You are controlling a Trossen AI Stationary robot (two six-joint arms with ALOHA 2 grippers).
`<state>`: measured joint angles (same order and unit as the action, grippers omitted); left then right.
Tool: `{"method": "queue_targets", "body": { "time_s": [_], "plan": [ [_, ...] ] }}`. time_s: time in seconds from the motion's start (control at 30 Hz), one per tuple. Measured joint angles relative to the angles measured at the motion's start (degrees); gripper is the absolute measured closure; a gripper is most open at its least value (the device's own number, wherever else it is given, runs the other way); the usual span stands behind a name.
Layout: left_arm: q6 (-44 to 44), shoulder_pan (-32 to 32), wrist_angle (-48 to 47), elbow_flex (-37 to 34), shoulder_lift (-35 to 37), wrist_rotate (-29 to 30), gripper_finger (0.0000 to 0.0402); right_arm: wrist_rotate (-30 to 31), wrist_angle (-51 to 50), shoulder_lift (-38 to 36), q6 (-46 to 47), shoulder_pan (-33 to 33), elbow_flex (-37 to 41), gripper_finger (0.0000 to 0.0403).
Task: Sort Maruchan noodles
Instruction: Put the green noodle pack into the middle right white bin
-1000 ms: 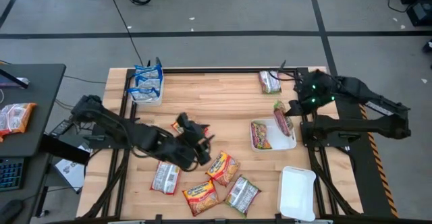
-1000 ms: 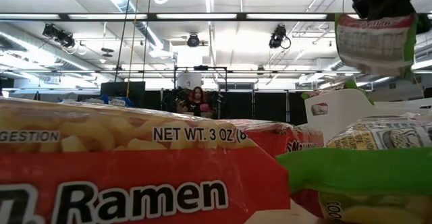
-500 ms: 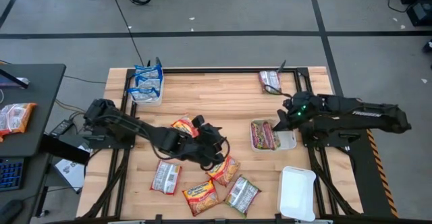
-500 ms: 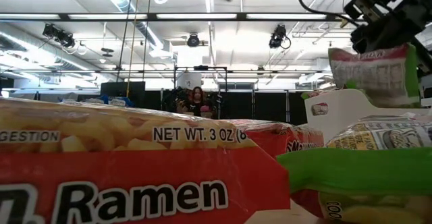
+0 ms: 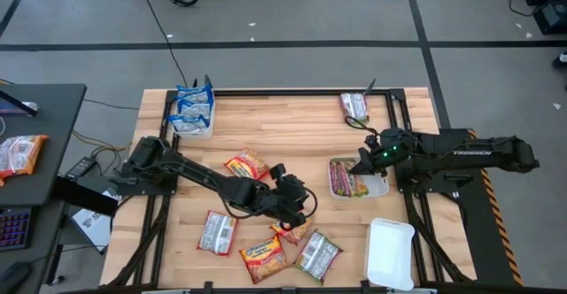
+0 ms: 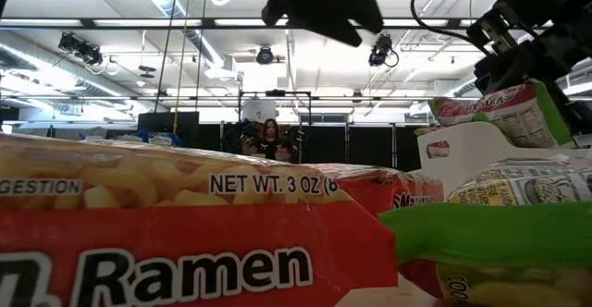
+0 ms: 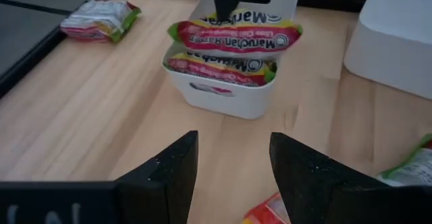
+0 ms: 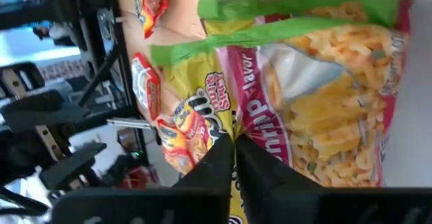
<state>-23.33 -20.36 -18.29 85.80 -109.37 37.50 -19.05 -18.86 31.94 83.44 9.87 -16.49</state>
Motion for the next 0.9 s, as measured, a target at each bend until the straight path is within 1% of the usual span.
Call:
{"method": "queue_targets", "body": {
  "time_s": [0.07, 0.17, 0.27, 0.33, 0.4, 0.47, 0.6, 0.67, 0.8, 0.9],
  "plan": [
    [0.0, 0.3, 1.7, 0.0, -0.3, -0.2, 0.0214, -0.1, 0.4, 0.0, -4.0, 0.0, 0.0, 0.0357],
    [0.4, 0.5, 1.4, 0.0, -0.4, -0.3, 0.0214, -0.4, 0.5, 0.0, -11.0, 0.0, -1.2, 0.0329],
    [0.4, 0.8, 1.4, 0.0, -0.4, -0.3, 0.0214, -1.8, 0.3, -0.1, -19.7, 0.0, -4.0, 0.0301],
    [0.5, 1.1, 1.4, 0.0, -0.4, -0.3, 0.0214, -1.9, -2.6, -0.1, -25.3, 0.0, -6.9, 0.0286],
    [0.5, 1.5, 1.5, 0.0, -0.4, -1.1, 0.0214, -1.4, -8.8, 0.5, -31.3, 0.0, -10.7, 0.0279],
    [0.6, 2.4, 1.6, 0.0, -0.5, -3.1, 0.0214, 0.5, -17.6, 1.8, -38.7, 0.0, -15.2, 0.0277],
    [0.7, 4.0, 2.2, 0.0, -1.8, -6.0, 0.0214, 6.8, -35.2, 6.3, -53.0, -0.2, -23.6, 0.0276],
    [1.6, 4.6, 2.8, 0.0, -2.6, -6.6, 0.0214, 10.0, -41.3, 9.3, -60.3, -1.2, -26.7, 0.0276],
    [2.2, 5.6, 6.8, 0.0, -4.7, -7.3, 0.0214, 14.3, -49.9, 15.8, -73.4, -4.7, -28.9, 0.0276],
    [3.4, 6.1, 10.0, 0.0, -6.4, -8.3, 0.0214, 15.7, -54.5, 21.7, -79.2, -7.5, -28.5, 0.0276]
  ]
}}
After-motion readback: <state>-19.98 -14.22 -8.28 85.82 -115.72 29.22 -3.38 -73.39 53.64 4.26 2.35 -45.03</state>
